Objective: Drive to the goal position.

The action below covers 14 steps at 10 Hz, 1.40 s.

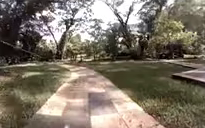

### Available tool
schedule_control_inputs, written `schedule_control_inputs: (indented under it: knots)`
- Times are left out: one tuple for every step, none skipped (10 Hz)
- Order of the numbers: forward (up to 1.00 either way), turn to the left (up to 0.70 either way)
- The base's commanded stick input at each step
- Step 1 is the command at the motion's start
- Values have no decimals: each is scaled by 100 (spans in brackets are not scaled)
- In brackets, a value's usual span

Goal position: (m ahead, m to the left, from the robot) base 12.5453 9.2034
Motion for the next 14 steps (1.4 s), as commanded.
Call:
schedule_control_inputs:
  knots:
    - [70,27]
    - [70,27]
    - [70,27]
    - [70,5]
    - [70,0]
    - [70,0]
    - [70,0]
    - [70,0]
    - [70,0]
    - [70,0]
    - [70,0]
    - [70,0]
    - [70,0]
    - [70,0]
